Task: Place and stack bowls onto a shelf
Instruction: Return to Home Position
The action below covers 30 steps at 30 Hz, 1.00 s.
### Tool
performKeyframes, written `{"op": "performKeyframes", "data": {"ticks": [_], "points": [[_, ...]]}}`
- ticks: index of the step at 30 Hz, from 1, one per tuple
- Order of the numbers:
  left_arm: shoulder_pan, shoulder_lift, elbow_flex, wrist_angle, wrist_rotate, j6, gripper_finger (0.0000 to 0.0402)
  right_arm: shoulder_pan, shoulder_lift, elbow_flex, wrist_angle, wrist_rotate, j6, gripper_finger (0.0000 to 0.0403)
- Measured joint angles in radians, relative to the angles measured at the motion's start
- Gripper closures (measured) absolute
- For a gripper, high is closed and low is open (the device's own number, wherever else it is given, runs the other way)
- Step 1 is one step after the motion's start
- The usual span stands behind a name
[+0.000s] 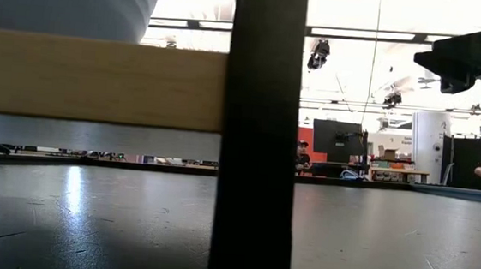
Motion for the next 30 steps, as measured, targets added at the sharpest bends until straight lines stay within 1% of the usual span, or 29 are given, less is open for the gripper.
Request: {"op": "performKeyframes", "data": {"ticks": [3,6,9,13,20,23,27,30], "points": [[0.010,0.023,-0.101,0.234,0.165,0.126,0.0237,0.000,0.000,0.000,0.000,0.000,0.000,0.0220],[0.032,0.038,-0.167,0.381,0.257,0.178,0.0237,0.000,0.000,0.000,0.000,0.000,0.000,0.0220],[0.063,0.043,-0.187,0.403,0.310,0.182,0.0237,0.000,0.000,0.000,0.000,0.000,0.000,0.0220],[0.122,0.039,-0.192,0.407,0.408,0.217,0.0237,0.000,0.000,0.000,0.000,0.000,0.000,0.0220],[0.241,0.015,-0.213,0.415,0.407,0.235,0.0237,0.000,0.000,0.000,0.000,0.000,0.000,0.0220],[0.313,0.002,-0.213,0.414,0.407,0.280,0.0237,0.000,0.000,0.000,0.000,0.000,0.000,0.0220],[0.440,-0.008,-0.213,0.414,0.407,0.341,0.0237,0.000,0.000,0.000,0.000,0.000,0.000,0.0220],[0.573,-0.008,-0.213,0.413,0.406,0.343,0.0237,0.000,0.000,0.000,0.000,0.000,0.000,0.0220]]}}
